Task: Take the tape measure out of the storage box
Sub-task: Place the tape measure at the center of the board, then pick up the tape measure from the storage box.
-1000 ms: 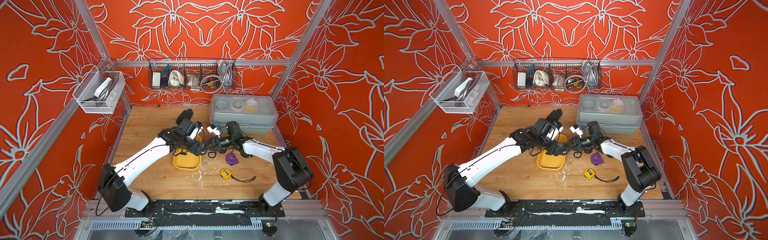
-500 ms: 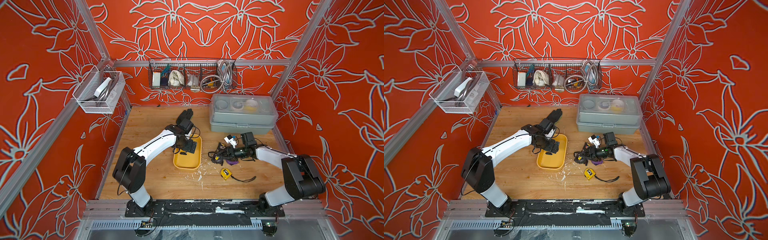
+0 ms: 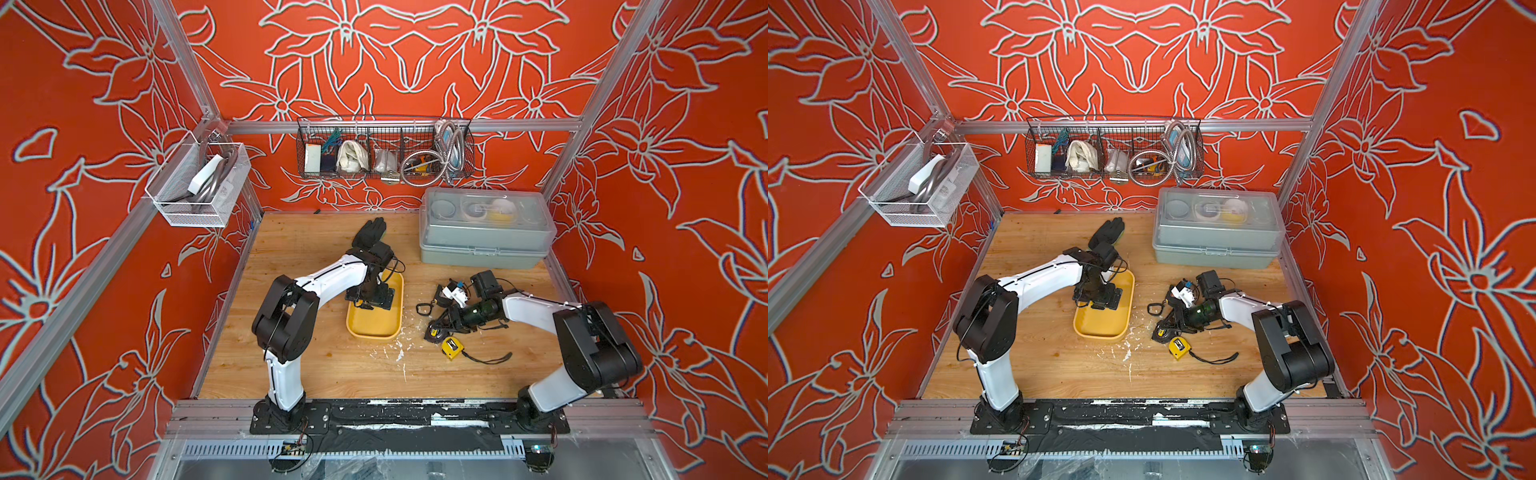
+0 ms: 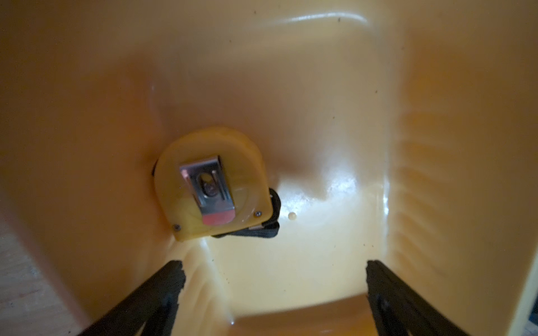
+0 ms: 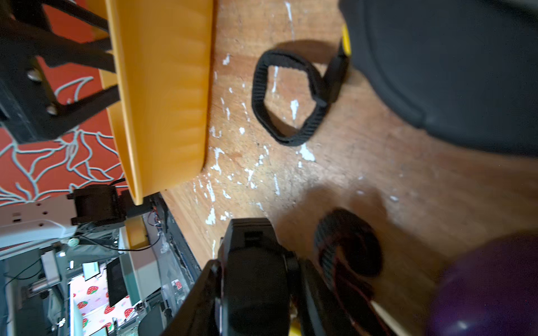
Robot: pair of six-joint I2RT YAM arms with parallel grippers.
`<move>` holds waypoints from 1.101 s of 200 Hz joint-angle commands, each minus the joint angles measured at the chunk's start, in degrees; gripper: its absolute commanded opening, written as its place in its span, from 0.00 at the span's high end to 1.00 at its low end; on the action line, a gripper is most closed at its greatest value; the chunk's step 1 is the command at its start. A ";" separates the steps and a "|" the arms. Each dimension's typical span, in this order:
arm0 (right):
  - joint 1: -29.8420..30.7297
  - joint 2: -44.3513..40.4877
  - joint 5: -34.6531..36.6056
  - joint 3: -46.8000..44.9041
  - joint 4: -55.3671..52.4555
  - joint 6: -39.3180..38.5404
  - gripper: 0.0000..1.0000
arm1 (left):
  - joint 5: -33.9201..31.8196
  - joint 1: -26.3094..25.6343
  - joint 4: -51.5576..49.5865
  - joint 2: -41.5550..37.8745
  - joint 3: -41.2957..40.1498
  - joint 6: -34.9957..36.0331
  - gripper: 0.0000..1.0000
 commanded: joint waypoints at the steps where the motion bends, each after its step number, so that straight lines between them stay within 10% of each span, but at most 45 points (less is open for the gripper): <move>1: 0.95 0.32 4.30 2.15 -2.01 -1.57 0.72 | -2.16 0.35 -2.87 2.13 2.09 -1.19 0.01; 75: 2.06 -5.76 7.68 4.48 -4.09 -1.89 0.01 | -5.15 0.44 -3.72 5.53 3.60 -2.81 0.01; 220: 2.13 -16.27 9.85 6.61 -6.25 -1.25 0.00 | 0.12 -4.03 -0.22 4.05 5.77 2.01 0.03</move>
